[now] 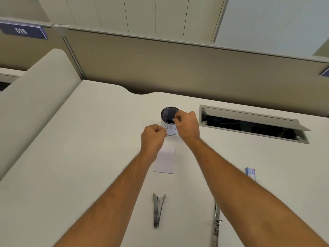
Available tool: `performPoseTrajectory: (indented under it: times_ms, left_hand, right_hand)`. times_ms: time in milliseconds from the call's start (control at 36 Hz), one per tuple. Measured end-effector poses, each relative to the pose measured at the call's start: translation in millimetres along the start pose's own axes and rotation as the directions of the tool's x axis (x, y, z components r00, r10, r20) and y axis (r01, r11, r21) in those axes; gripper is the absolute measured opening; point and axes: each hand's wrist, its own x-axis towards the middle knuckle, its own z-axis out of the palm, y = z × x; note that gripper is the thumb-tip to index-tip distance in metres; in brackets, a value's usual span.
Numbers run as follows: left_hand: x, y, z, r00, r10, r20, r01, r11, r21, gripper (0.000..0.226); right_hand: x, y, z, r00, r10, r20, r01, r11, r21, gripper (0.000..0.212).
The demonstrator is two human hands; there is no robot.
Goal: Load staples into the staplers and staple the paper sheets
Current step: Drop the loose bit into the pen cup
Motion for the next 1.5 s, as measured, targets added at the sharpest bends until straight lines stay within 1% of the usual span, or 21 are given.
performPoseTrajectory:
  times_ms: [139, 333, 444, 667, 861, 1056, 1333, 1500]
  left_hand:
    - [1, -6, -2, 1.000, -0.014, -0.006, 0.014, 1.000, 0.006, 0.016]
    - [0, -11, -3, 1.000, -0.024, -0.017, 0.024, 1.000, 0.007, 0.016]
    - [-5, -11, 0, 1.000, -0.021, -0.012, 0.021, 1.000, 0.013, 0.015]
    - [-29, -19, 5, 1.000, -0.001, 0.001, 0.001, 0.999, 0.037, 0.016]
    - [-67, -32, 11, 0.998, 0.007, 0.057, -0.011, 0.997, 0.073, 0.017]
    - [-104, -45, 23, 0.993, 0.021, 0.117, -0.033, 0.994, 0.105, 0.016]
    - [-152, -70, 52, 0.977, 0.027, 0.210, -0.060, 0.987, 0.151, 0.015]
    - [-170, -77, 64, 0.961, 0.040, 0.274, -0.089, 0.981, 0.170, 0.014]
  right_hand:
    - [5, -5, 3, 1.000, -0.013, 0.021, 0.014, 0.999, -0.041, 0.019]
    - [-5, -6, 0, 0.999, 0.011, -0.046, -0.010, 1.000, 0.023, 0.020]
    - [-17, -4, -8, 0.996, -0.007, -0.091, 0.013, 0.998, 0.067, 0.021]
    - [-64, 0, -20, 0.997, 0.018, -0.075, -0.009, 0.992, 0.129, 0.020]
    - [-111, 20, -40, 0.995, 0.062, -0.084, -0.046, 0.983, 0.178, 0.015]
    - [-152, 42, -56, 0.989, 0.122, -0.079, -0.109, 0.981, 0.160, 0.015]
    - [-206, 82, -84, 0.981, 0.184, -0.056, -0.170, 0.966, 0.197, 0.012]
    - [-230, 95, -94, 0.969, 0.230, -0.086, -0.211, 0.960, 0.186, 0.012]
